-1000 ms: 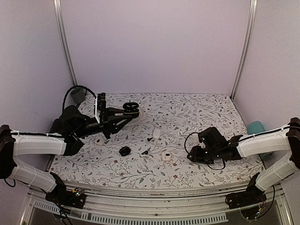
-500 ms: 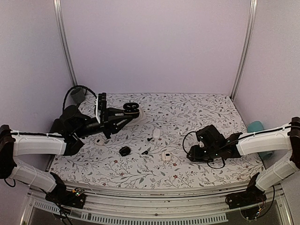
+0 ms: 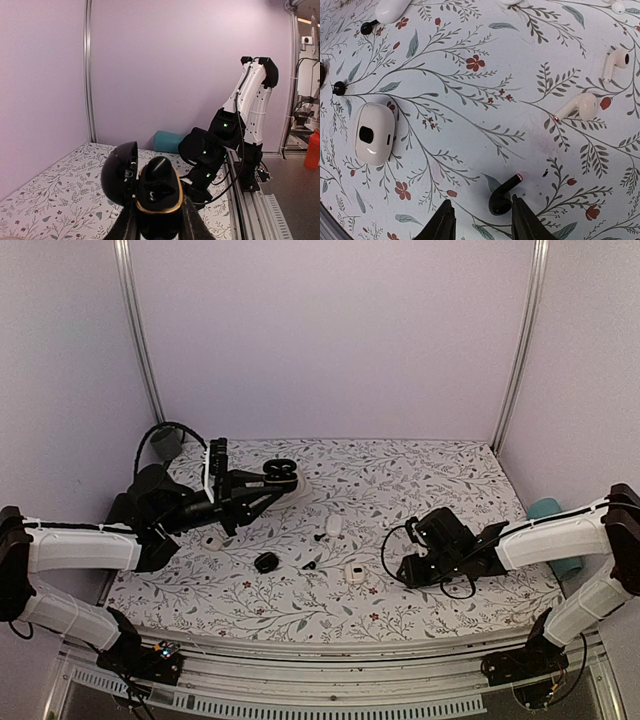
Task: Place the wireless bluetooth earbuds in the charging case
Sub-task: Adjust the left earbud at the center of the board.
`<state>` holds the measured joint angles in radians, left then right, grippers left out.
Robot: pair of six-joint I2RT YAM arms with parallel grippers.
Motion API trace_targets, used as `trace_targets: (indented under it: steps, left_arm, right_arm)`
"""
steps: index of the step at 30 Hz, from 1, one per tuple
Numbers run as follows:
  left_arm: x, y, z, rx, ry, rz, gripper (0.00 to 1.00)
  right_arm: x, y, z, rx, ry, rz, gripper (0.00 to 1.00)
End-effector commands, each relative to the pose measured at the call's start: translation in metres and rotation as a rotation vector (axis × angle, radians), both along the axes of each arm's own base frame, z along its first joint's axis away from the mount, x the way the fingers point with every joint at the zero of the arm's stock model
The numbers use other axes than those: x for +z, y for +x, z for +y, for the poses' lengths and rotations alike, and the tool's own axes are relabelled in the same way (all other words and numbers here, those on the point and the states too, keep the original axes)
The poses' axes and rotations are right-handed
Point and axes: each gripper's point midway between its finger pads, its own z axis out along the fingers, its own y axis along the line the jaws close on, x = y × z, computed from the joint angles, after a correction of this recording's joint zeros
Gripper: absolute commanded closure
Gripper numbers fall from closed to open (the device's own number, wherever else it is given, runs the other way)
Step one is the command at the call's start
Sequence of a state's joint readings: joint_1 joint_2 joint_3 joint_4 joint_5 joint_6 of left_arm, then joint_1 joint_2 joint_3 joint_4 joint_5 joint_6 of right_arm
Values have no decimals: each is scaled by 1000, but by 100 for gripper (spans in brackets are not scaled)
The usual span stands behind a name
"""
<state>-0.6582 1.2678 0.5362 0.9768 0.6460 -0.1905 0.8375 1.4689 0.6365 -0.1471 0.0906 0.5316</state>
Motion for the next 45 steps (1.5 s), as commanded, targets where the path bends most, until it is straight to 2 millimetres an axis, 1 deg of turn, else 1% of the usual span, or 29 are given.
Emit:
trace_targets:
  steps: [1, 9, 19, 23, 29, 32, 35, 40, 45]
  left_arm:
    - [20, 0, 3, 10, -26, -47, 100]
    - [18, 1, 3, 11, -25, -42, 100]
    - [17, 2, 2, 13, -20, -35, 100]
    - [17, 2, 2, 13, -21, -36, 100]
    - [16, 2, 2, 13, -19, -34, 100]
    - [17, 2, 2, 14, -20, -37, 100]
    - [17, 2, 2, 15, -19, -35, 100]
    - [17, 3, 2, 18, -20, -33, 100]
    - [15, 3, 2, 18, -18, -30, 100]
  right_arm:
    - [1, 8, 3, 31, -21, -42, 61]
    - [-4, 5, 8, 61, -23, -33, 62]
    - [-1, -5, 28, 89, -1, 4, 64]
    - [0, -5, 24, 55, -5, 10, 64]
    - [1, 2, 18, 26, -44, 15, 64]
    - [3, 5, 18, 25, -35, 18, 64]
    - [4, 5, 18, 29, -38, 25, 64]
    - [2, -2, 10, -21, -79, 88, 70]
    - [6, -7, 10, -64, -93, 121, 72]
